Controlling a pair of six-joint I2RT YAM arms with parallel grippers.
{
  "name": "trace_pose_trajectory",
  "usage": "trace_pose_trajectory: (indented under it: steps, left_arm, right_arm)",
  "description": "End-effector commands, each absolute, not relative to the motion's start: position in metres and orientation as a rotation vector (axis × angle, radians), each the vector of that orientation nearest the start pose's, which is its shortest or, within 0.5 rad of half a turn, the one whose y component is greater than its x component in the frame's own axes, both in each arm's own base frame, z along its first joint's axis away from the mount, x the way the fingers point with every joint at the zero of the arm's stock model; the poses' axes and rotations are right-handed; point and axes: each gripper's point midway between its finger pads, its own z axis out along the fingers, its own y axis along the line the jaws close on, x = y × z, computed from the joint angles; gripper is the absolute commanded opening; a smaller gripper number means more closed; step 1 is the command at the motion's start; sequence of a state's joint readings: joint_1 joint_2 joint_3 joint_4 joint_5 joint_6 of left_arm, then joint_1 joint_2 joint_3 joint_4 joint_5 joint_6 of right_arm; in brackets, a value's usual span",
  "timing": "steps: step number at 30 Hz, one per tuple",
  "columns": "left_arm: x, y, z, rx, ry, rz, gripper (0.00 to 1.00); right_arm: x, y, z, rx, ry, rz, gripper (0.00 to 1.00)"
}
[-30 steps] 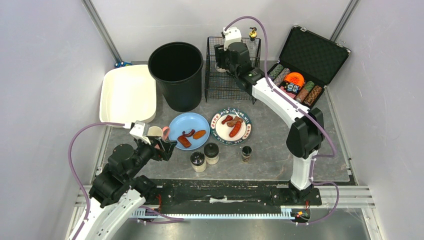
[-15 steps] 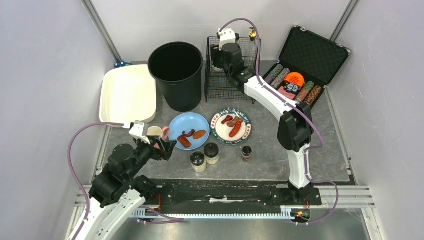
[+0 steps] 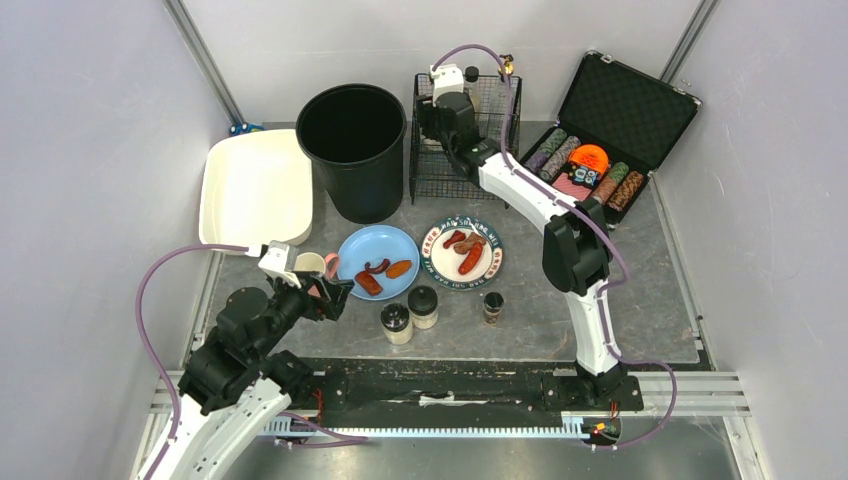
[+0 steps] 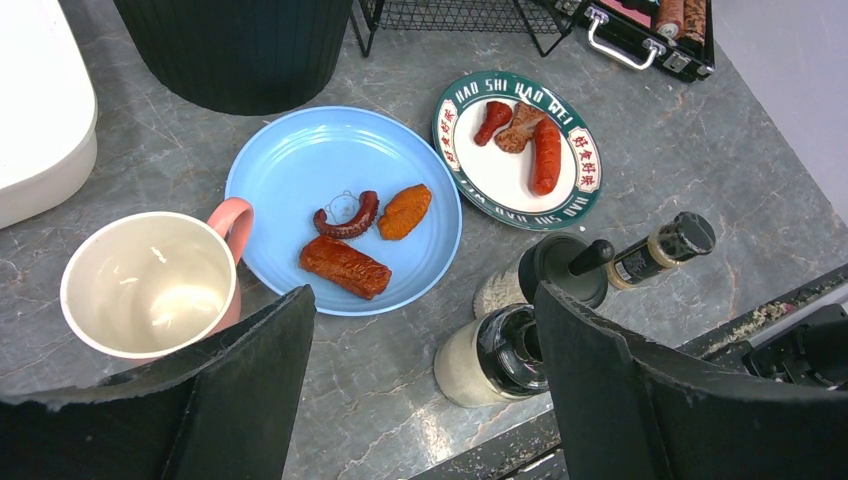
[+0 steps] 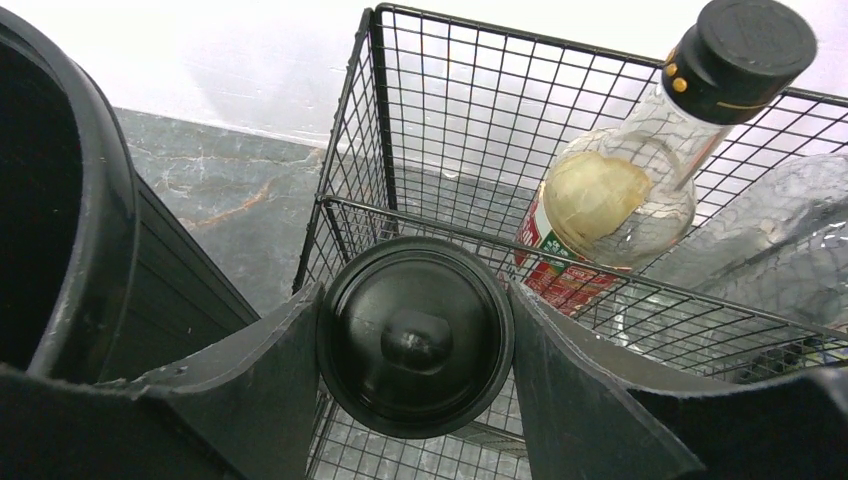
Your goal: Clear the kitchen counter
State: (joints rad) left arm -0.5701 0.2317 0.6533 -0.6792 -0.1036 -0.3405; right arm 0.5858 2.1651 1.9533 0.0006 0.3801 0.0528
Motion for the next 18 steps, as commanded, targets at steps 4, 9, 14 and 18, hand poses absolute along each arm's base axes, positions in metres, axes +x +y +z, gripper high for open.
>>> trace_pose_trajectory:
  steps: [4,9,14,18]
  left_arm:
    - [0.170,-0.101,0.230,0.167,1.837,-0.512,0.86]
    - [0.170,-0.101,0.230,0.166,1.836,-0.512,0.86]
    - [0.171,-0.101,0.230,0.167,1.839,-0.512,0.86]
    - [0.171,-0.101,0.230,0.169,1.839,-0.513,0.86]
  right_arm:
    - [0.589,0.313,0.264,-0.141,1.672,0.159,0.00]
    - [0.593,0.315,0.247,-0.136,1.695,0.157,0.00]
    - [0.595,0.318,0.233,-0.135,1.715,0.162,0.00]
    - [0.597,0.319,0.221,-0.129,1.733,0.163,0.00]
